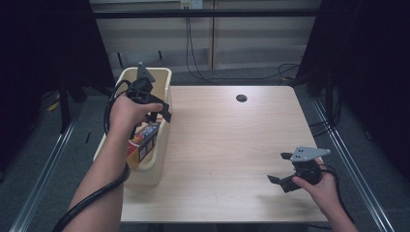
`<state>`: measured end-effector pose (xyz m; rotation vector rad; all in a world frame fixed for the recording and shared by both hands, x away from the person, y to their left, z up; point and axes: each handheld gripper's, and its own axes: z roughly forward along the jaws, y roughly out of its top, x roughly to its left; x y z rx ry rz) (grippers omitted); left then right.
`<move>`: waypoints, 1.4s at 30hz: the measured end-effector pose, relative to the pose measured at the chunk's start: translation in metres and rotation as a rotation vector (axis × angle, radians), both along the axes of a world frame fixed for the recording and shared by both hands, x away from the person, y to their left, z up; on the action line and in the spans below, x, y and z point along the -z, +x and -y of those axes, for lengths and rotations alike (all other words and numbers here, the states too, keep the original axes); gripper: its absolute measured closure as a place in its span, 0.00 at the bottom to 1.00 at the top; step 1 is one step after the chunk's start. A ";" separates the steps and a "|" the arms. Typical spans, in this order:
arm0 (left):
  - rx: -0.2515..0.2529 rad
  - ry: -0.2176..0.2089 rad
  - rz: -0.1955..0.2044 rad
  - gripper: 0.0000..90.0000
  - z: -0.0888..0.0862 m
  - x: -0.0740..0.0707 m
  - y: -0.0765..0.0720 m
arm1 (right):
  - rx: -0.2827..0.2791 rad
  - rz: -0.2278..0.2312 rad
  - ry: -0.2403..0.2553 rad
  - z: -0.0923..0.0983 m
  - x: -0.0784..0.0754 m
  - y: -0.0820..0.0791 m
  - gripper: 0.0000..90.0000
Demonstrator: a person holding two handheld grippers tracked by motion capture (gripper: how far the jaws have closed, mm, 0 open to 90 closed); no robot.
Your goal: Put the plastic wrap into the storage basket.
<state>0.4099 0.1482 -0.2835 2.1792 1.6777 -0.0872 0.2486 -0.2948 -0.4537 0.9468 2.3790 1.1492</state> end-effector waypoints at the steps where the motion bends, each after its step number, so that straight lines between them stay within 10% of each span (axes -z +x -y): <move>1: 0.005 -0.005 0.007 0.29 0.002 -0.001 0.000 | 0.000 0.000 0.001 0.000 0.000 0.000 0.04; 42: 0.235 -0.095 0.081 0.17 0.081 0.034 -0.012 | -0.007 0.002 -0.001 -0.002 0.000 -0.001 0.04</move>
